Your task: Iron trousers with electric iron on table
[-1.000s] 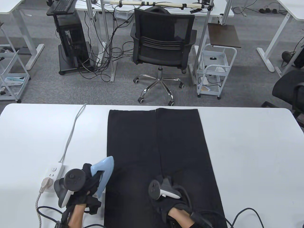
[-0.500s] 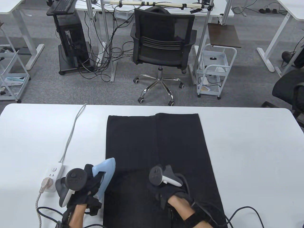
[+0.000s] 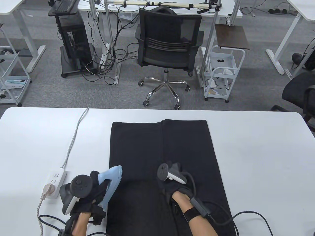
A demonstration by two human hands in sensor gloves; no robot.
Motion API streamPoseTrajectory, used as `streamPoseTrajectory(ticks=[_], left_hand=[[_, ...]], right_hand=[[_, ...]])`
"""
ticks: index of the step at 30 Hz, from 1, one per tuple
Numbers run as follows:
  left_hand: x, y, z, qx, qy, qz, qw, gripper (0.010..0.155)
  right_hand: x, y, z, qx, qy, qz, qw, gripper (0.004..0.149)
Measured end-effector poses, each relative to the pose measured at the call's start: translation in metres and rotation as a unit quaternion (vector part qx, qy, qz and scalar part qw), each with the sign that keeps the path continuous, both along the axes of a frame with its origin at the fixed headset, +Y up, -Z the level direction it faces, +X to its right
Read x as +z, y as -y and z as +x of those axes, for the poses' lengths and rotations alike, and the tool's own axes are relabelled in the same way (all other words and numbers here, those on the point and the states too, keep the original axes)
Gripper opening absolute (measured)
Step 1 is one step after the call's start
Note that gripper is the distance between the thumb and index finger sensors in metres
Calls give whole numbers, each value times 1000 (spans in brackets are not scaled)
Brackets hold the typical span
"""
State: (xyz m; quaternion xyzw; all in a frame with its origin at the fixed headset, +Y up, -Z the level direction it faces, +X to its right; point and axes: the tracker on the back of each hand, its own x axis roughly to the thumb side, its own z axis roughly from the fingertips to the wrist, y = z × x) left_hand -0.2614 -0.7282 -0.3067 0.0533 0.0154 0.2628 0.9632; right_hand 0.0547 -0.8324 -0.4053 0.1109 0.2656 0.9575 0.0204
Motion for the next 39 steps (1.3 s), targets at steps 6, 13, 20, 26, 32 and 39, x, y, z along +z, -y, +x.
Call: streamPoseTrajectory(ticks=[6,13,20,26,32,39], left_hand=[[4,-4,22,-32,57,-12,998,42],[4,1,53,-95,128,-60,985,42],[4,18,115,-219,204,-101,949,43],[-26,25,139,-283,205,-140,926,44],[-105,25,140,-264,143,-172,938,43],[-184,24,140,-248,75,-204,944,43]], right_hand=[[50,-2,5,28,-42,-22,998,71],[97,-11,5,60,-95,-62,992,75],[87,-31,8,22,-91,-1,996,72],[80,-14,16,25,-93,-61,993,74],[80,-13,14,33,-98,-63,993,74],[80,-12,14,34,-99,-58,993,72]])
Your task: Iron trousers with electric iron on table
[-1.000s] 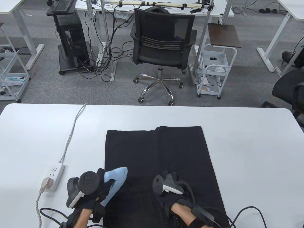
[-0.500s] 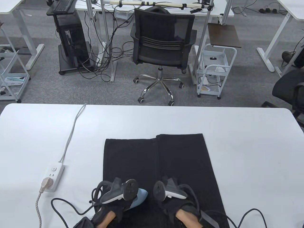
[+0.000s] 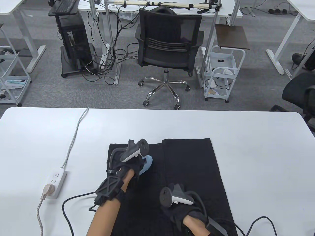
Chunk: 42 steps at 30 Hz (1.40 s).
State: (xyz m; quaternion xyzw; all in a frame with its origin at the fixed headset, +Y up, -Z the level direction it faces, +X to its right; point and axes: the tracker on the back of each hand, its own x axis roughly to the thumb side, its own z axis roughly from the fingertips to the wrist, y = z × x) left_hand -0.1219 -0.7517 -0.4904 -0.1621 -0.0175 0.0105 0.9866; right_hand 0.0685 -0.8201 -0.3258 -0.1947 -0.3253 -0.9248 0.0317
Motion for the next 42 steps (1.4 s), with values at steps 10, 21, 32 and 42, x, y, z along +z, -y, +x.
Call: streamPoseTrajectory(ticks=[10,21,32,42], left_hand=[[-15,1,-6,7,-37,2,999,42],[102,3,11,8,93,12,996,42],[187,5,20,8,150,3,989,43],[117,4,20,15,91,9,996,43]], right_hand=[[-2,0,2,-5,-4,2,1000,70],[-7,3,6,-39,8,-31,999,71],[-10,2,7,-38,3,-24,999,69],[-11,0,6,-31,4,-19,999,69]])
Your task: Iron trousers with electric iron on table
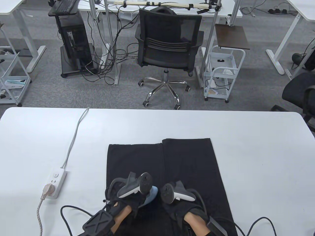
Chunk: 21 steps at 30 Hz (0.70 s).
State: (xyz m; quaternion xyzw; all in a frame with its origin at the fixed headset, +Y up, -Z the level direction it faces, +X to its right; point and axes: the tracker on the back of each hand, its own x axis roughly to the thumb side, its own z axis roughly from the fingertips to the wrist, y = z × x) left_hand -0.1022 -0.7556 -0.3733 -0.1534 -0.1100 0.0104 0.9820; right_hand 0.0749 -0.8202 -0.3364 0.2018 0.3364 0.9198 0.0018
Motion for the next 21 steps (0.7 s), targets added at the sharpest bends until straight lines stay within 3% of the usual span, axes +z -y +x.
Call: streamPoseTrajectory(ticks=[7,12,15,21], left_hand=[[-91,-1,-7,1,-87,-8,996,43],[-126,-2,-16,4,-128,-8,992,43],[-131,-2,-18,8,-135,-15,991,43],[-109,-2,-10,-5,-129,-4,992,43]], right_hand=[[0,-1,-1,3,-2,3,1000,69],[0,-1,-2,6,-4,5,1000,69],[-1,-1,-1,4,-2,3,1000,69],[-3,0,4,-12,3,-7,1000,68]])
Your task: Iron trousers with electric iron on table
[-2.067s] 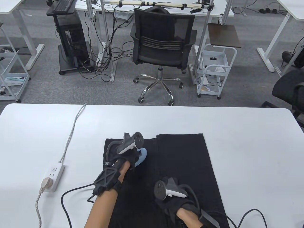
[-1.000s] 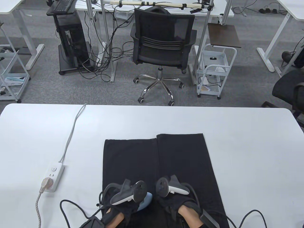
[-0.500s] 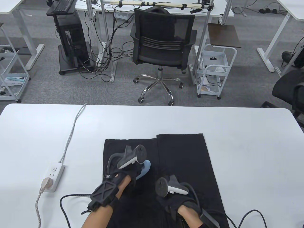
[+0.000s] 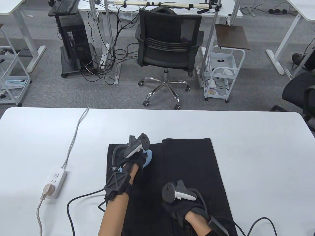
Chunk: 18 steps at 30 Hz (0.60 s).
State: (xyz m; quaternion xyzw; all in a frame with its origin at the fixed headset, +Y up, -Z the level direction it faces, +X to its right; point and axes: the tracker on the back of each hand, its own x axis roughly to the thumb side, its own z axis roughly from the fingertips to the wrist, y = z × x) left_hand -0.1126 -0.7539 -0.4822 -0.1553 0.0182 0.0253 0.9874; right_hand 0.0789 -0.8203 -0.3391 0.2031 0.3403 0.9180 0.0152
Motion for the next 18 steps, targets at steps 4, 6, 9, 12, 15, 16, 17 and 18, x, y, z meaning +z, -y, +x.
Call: streamPoseTrajectory(ticks=[4,6,9,12,15,16,17,18], left_hand=[[38,1,7,1,43,0,999,43],[60,1,8,2,66,-2,998,43],[95,2,9,5,93,-3,996,43],[132,3,9,1,127,-1,992,43],[169,4,10,1,166,-5,986,43],[176,4,11,1,175,-4,984,43],[182,4,11,0,180,-2,984,43],[186,4,11,-1,183,0,983,43]], right_hand=[[-1,0,2,-7,2,-2,1000,67],[-1,1,3,-9,3,-2,1000,66],[0,1,4,-9,8,0,1000,66],[0,1,5,-13,14,8,1000,64],[0,1,5,-14,15,7,1000,64],[0,1,5,-13,14,7,1000,64],[0,1,5,-12,14,7,1000,64],[0,1,5,-11,14,7,1000,64]])
